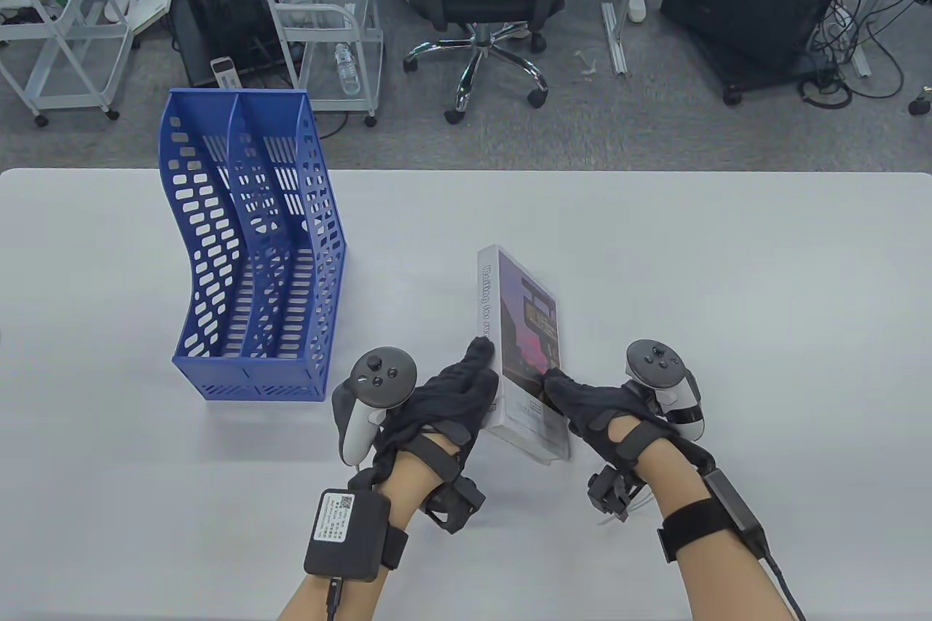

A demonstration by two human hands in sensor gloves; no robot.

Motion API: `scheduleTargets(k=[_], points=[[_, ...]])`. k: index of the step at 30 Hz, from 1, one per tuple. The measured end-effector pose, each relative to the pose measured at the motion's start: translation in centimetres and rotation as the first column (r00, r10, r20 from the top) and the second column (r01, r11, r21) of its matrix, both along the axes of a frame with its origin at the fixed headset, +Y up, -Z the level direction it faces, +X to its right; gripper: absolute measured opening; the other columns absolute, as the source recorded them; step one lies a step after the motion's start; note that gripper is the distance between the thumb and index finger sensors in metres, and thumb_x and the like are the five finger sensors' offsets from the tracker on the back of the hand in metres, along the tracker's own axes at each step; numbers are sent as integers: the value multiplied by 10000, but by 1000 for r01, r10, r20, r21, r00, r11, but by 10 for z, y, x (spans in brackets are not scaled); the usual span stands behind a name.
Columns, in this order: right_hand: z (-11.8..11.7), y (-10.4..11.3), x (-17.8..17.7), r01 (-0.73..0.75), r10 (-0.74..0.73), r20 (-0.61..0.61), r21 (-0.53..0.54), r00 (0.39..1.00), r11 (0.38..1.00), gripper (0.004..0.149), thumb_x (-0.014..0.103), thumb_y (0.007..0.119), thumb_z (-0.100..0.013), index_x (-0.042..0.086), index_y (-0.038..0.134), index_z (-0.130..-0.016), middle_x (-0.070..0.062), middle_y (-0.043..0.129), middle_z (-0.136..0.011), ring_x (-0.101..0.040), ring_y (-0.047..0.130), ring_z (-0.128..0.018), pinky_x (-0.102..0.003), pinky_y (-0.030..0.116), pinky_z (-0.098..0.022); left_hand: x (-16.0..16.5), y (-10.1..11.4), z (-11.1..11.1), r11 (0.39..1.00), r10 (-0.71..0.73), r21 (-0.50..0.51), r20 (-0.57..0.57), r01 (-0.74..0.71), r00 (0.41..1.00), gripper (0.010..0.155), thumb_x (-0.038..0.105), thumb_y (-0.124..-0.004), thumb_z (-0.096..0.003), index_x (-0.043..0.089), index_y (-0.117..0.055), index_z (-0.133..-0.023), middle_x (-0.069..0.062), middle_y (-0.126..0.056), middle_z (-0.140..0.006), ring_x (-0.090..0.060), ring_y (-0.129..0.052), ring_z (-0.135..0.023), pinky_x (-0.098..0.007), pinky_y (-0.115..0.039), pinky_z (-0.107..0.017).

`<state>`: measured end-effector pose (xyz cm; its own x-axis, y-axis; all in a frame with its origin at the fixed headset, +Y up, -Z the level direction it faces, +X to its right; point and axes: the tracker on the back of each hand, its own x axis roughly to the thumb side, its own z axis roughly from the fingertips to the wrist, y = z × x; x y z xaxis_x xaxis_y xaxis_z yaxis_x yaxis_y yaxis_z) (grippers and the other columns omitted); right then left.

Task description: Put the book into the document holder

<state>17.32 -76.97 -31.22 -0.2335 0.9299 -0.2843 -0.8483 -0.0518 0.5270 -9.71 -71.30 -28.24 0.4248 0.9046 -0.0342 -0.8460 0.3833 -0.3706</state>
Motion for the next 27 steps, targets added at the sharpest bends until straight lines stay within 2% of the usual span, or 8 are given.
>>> scheduleTargets(k=[10, 15, 19, 21, 23, 25, 27], points=[[4, -11, -6, 111, -111, 8, -112, 994, 987, 782, 548, 605, -492, -38, 361, -948, -347, 353, -993, -613, 414, -889, -711, 540, -591, 21, 15, 5, 981, -119, 161, 77, 105, 990, 649, 665, -628, -426, 469, -573, -1042, -15, -815, -943, -271, -942, -767, -567, -591, -703], [7, -12, -10, 118, -121, -5, -147, 993, 982, 764, 526, 596, -496, -52, 371, -943, -370, 414, -981, -626, 518, -867, -708, 601, -565, 23, 18, 4, 963, -191, 210, 82, 170, 978, 644, 667, -629, -424, 478, -590, -1038, -4, -814, -944, -276, -935, -775, -571, -583, -706], [4, 2, -6, 141, -139, 44, -44, 989, 989, 772, 530, 617, -496, -39, 357, -949, -370, 387, -987, -645, 486, -870, -729, 558, -569, 23, 15, 2, 974, -160, 178, 117, 138, 980, 643, 664, -631, -424, 495, -571, -1040, -15, -795, -960, -288, -919, -795, -577, -571, -708], [2, 16, -3, 254, -255, 69, 21, 964, 967, 793, 549, 634, -492, -11, 325, -960, -345, 343, -1008, -635, 451, -892, -741, 527, -580, 22, 15, 1, 977, -152, 169, 116, 131, 982, 638, 665, -632, -424, 501, -579, -1038, -15, -803, -956, -288, -926, -790, -577, -574, -707], [3, 32, -3, 353, -354, 14, 48, 935, 934, 835, 557, 669, -488, 31, 238, -972, -309, 201, -1027, -633, 347, -921, -758, 453, -596, 22, 15, 0, 978, -147, 162, 119, 127, 982, 635, 664, -635, -424, 503, -581, -1036, -18, -803, -956, -289, -926, -790, -578, -575, -706], [7, 43, -4, 303, -296, -88, 86, 951, 949, 891, 564, 703, -483, 51, 159, -969, -298, 85, -1010, -643, 260, -922, -773, 400, -599, 21, 15, 0, 979, -150, 158, 121, 130, 981, 635, 664, -636, -424, 503, -584, -1036, -15, -810, -951, -286, -931, -787, -576, -578, -706], [9, 49, -7, 189, -164, -166, 148, 972, 971, 946, 575, 722, -476, 38, 102, -948, -304, 68, -997, -658, 271, -908, -772, 412, -592, 21, 16, -1, 981, -145, 146, 124, 126, 982, 633, 665, -637, -424, 501, -590, -1034, -15, -815, -947, -286, -936, -780, -575, -581, -706]])
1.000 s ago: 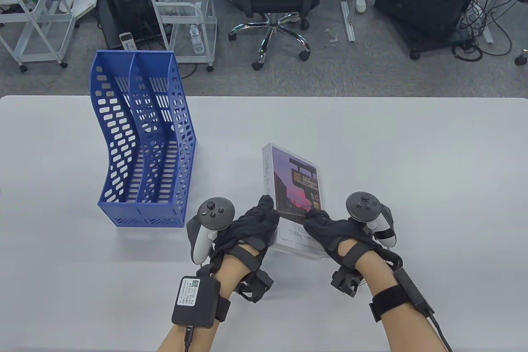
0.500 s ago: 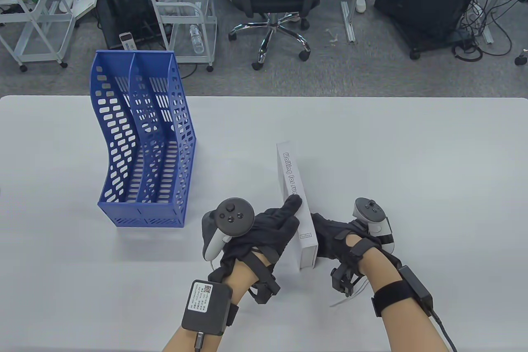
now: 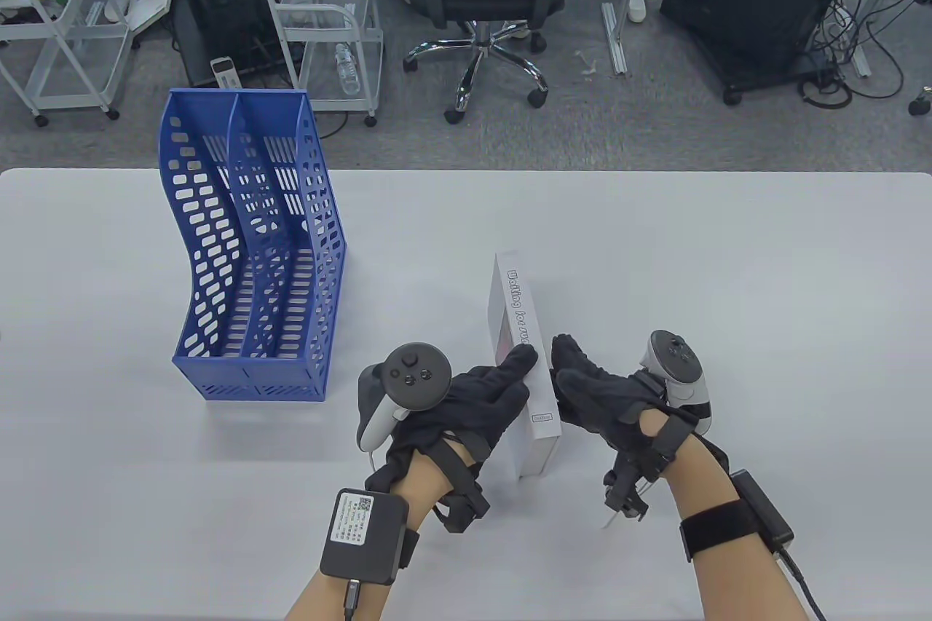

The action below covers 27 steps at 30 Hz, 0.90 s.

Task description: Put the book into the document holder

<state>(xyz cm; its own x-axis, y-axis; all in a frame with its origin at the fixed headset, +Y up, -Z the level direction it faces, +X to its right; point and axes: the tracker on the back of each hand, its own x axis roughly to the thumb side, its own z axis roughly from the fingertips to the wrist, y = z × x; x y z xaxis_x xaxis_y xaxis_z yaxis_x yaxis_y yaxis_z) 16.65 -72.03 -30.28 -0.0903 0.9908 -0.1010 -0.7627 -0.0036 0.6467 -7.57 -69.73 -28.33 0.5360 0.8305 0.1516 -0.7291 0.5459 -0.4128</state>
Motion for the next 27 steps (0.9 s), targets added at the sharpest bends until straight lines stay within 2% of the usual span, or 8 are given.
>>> scheduleTargets(k=[2, 4, 9, 12, 15, 19, 23, 27], points=[[1, 1, -4, -61, 62, -17, 29, 998, 998, 959, 549, 745, -468, 21, 95, -936, -313, 76, -990, -659, 288, -906, -771, 420, -589, 0, 1, -1, 1000, 0, -11, 1, 0, 1000, 630, 664, -639, -425, 501, -596, -1032, -18, -818, -944, -288, -937, -778, -575, -581, -705], [1, 0, -6, -93, 93, -16, 23, 996, 995, 915, 474, 757, -474, 8, 120, -938, -322, 91, -987, -659, 310, -906, -770, 421, -587, 1, 2, -1, 1000, -3, -14, 1, 3, 1000, 630, 664, -641, -424, 498, -601, -1031, -15, -821, -942, -288, -939, -775, -576, -582, -704], [2, -1, -9, -64, 64, -16, -10, 998, 998, 895, 457, 752, -480, -5, 137, -939, -334, 116, -989, -660, 345, -904, -769, 431, -584, 2, 8, -3, 1000, -28, 14, -16, 28, 999, 623, 657, -649, -428, 473, -642, -1023, 1, -818, -940, -275, -939, -768, -576, -585, -702], [3, -1, -11, -80, 80, -9, -4, 997, 997, 893, 462, 748, -481, -5, 141, -940, -335, 123, -990, -659, 354, -904, -767, 435, -583, 0, 20, -12, 999, -27, 29, -87, 30, 996, 640, 647, -656, -433, 421, -643, -1032, 14, -760, -979, -266, -903, -806, -578, -572, -710], [3, -1, -11, -80, 80, -2, -7, 997, 997, 888, 463, 746, -482, -5, 148, -942, -336, 132, -992, -655, 366, -906, -767, 438, -582, 1, 39, -31, 993, -69, 77, -180, 84, 981, 675, 639, -670, -436, 418, -548, -1061, 34, -666, -1035, -256, -836, -873, -577, -548, -721], [4, 0, -12, -74, 74, -7, -14, 997, 997, 889, 464, 743, -484, -4, 142, -941, -336, 129, -992, -665, 361, -898, -767, 437, -582, 8, 58, -67, 970, -228, 23, -243, 241, 943, 704, 630, -688, -435, 414, -487, -1074, 55, -508, -1127, -276, -691, -1009, -590, -494, -738], [4, -1, -12, -74, 74, -6, -15, 997, 997, 889, 468, 742, -484, -3, 144, -943, -337, 132, -993, -660, 366, -903, -767, 436, -583, 16, 71, -104, 925, -374, -49, -277, 376, 885, 710, 631, -702, -434, 424, -476, -1074, 94, -475, -1148, -277, -722, -987, -565, -537, -726], [3, -1, -12, -76, 76, -10, -14, 997, 997, 889, 467, 742, -483, -5, 145, -942, -337, 134, -993, -662, 367, -902, -766, 437, -583, 29, 68, -130, 897, -442, -99, -245, 431, 863, 722, 635, -713, -430, 424, -467, -1075, 109, -461, -1160, -276, -784, -943, -544, -595, -698]])
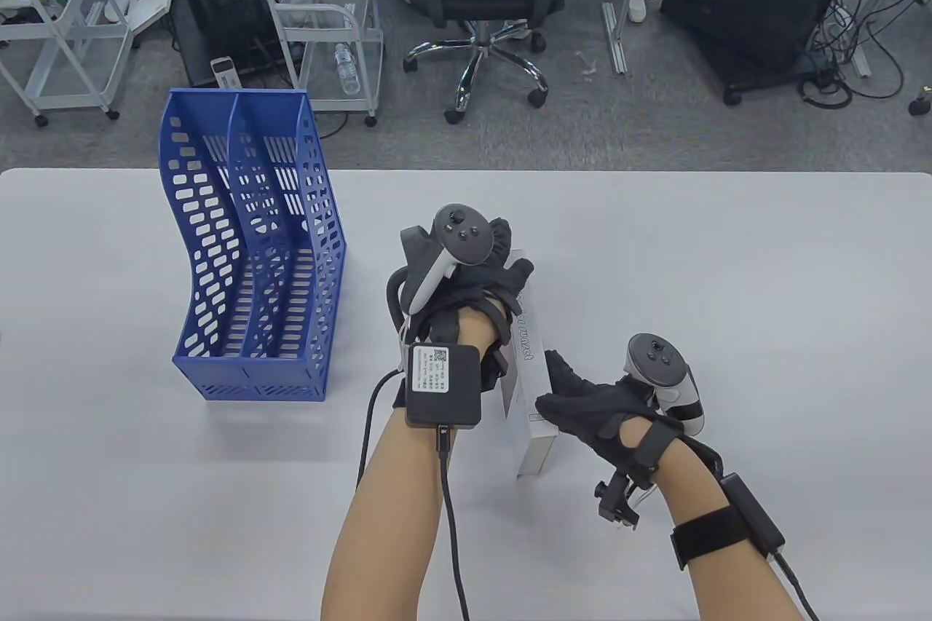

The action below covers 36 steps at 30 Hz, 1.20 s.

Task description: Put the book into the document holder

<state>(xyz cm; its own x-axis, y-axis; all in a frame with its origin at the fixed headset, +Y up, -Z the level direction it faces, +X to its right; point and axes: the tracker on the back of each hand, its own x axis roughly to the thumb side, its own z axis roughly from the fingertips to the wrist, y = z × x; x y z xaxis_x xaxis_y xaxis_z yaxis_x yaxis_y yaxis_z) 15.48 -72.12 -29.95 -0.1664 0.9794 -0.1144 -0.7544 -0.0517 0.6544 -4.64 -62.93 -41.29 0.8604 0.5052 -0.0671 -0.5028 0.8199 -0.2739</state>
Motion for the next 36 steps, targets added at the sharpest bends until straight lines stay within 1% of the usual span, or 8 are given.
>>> scheduleTargets(k=[5, 6, 17, 20, 23, 26, 30, 36], points=[[0, 0, 0, -2, 2, -4, 1, 1000, 1000, 885, 466, 741, -484, -7, 149, -941, -337, 140, -995, -661, 372, -902, -766, 439, -583, 22, -17, -17, 991, -68, -115, 19, 70, 998, 723, 632, -721, -434, 422, -463, -1076, 106, -462, -1167, -279, -835, -906, -522, -661, -652], [0, 0, 0, 0, 0, -1, 0, 1000, 1000, 884, 463, 741, -484, -10, 149, -940, -339, 143, -994, -660, 374, -901, -765, 441, -582, 24, -19, -21, 982, -77, -167, 39, 83, 996, 715, 625, -714, -443, 435, -434, -1073, 118, -448, -1159, -261, -838, -894, -503, -668, -647], [1, 4, -3, -22, 23, -20, 38, 1000, 999, 881, 452, 750, -482, -25, 166, -937, -348, 148, -988, -666, 382, -893, -763, 447, -580, 17, -20, -21, 988, 38, -149, 24, -34, 999, 663, 523, -812, -453, 387, -518, -1032, 107, -549, -1088, -314, -931, -679, -413, -799, -521], [1, 7, -2, -13, 14, -14, 46, 1000, 999, 860, 455, 735, -486, -13, 180, -947, -344, 148, -991, -663, 377, -897, -764, 443, -579, 12, -11, -13, 994, 63, -88, 32, -60, 997, 656, 504, -828, -446, 371, -550, -1025, 99, -595, -1060, -327, -954, -644, -419, -818, -499], [1, 14, 3, 24, -27, 46, 55, 999, 998, 842, 476, 711, -495, -4, 197, -958, -340, 143, -997, -671, 347, -894, -768, 422, -580, 4, 6, 0, 994, 101, 24, 46, -102, 994, 647, 492, -835, -434, 361, -580, -1015, 92, -631, -1038, -327, -979, -623, -421, -837, -483], [1, 27, 7, -118, 92, 146, 185, 985, 976, 835, 464, 730, -489, -5, 228, -963, -340, 162, -1003, -659, 321, -902, -771, 402, -582, -5, 22, 16, 967, 187, 161, 76, -197, 980, 630, 474, -841, -426, 355, -609, -1000, 88, -652, -1022, -334, -990, -611, -426, -845, -474], [5, 38, 2, -440, 352, 275, 404, 895, 802, 833, 478, 734, -473, 7, 255, -965, -325, 183, -1010, -650, 274, -898, -767, 390, -584, -20, 38, 43, 903, 216, 344, 151, -256, 965, 620, 468, -839, -427, 356, -615, -995, 86, -648, -1018, -331, -995, -620, -427, -851, -479], [8, 34, -10, -608, 522, 317, 493, 792, 622, 833, 485, 732, -468, 22, 254, -969, -304, 162, -1015, -626, 205, -900, -765, 353, -589, -46, 48, 85, 763, 141, 600, 211, -242, 967, 610, 463, -840, -430, 366, -614, -988, 96, -634, -1017, -326, -993, -641, -426, -853, -494]])
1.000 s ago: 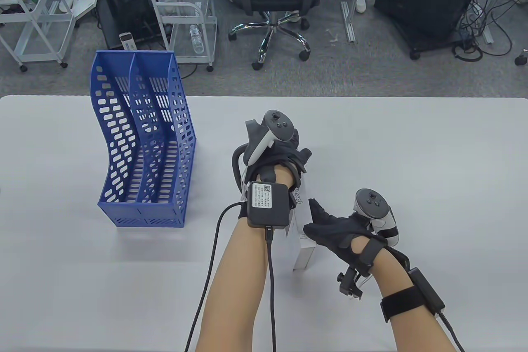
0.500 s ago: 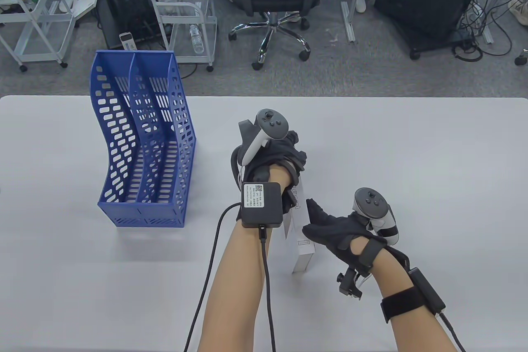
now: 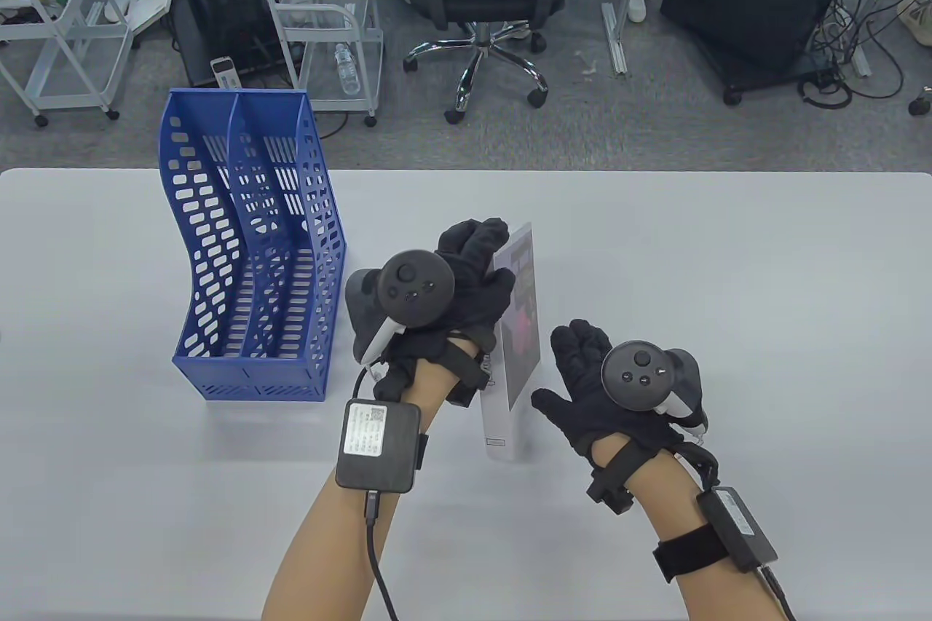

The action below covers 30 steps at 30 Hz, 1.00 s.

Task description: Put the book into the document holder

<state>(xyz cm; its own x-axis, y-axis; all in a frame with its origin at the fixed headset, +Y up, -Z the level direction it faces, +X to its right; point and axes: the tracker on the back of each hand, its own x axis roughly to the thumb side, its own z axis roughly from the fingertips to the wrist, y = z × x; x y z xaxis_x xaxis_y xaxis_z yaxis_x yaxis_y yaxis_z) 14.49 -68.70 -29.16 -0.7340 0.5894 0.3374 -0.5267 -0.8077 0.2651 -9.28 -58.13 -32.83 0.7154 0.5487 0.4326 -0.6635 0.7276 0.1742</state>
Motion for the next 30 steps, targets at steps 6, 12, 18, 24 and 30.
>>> scheduleTargets(k=[6, 12, 18, 24, 30], points=[[0, -8, -6, -135, 135, 4, 42, 991, 990, 838, 485, 735, -465, 32, 243, -969, -291, 140, -1016, -607, 173, -905, -764, 339, -591, -34, 8, 45, 987, -27, 160, -9, 28, 1000, 603, 455, -852, -431, 366, -618, -979, 97, -630, -1013, -323, -1007, -667, -428, -873, -509], [2, -15, -14, -258, 260, -3, 83, 966, 962, 844, 488, 741, -460, 38, 242, -970, -279, 129, -1015, -597, 152, -904, -762, 333, -595, -81, 22, 89, 955, -1, 296, -61, 19, 998, 597, 449, -853, -431, 367, -619, -975, 99, -627, -1013, -324, -1010, -676, -429, -878, -514], [2, -22, -22, -300, 303, -28, 79, 953, 951, 845, 492, 741, -458, 45, 239, -971, -270, 119, -1015, -587, 137, -904, -760, 331, -597, -134, 48, 119, 920, -27, 377, -209, 106, 977, 594, 446, -851, -433, 372, -618, -975, 104, -626, -1015, -323, -1004, -687, -432, -870, -522], [1, -24, -21, -303, 306, -26, 67, 952, 951, 845, 493, 740, -457, 48, 238, -971, -265, 112, -1014, -582, 129, -904, -759, 329, -597, -167, 73, 134, 884, -62, 421, -324, 202, 944, 589, 447, -847, -434, 377, -623, -974, 108, -628, -1017, -319, -1003, -690, -430, -870, -526], [0, -24, -16, -289, 291, -14, 57, 957, 956, 846, 494, 740, -457, 49, 237, -972, -263, 108, -1014, -578, 126, -906, -759, 329, -598, -188, 80, 123, 864, -81, 423, -419, 274, 904, 588, 448, -846, -434, 382, -621, -974, 114, -626, -1017, -316, -999, -697, -426, -866, -535]])
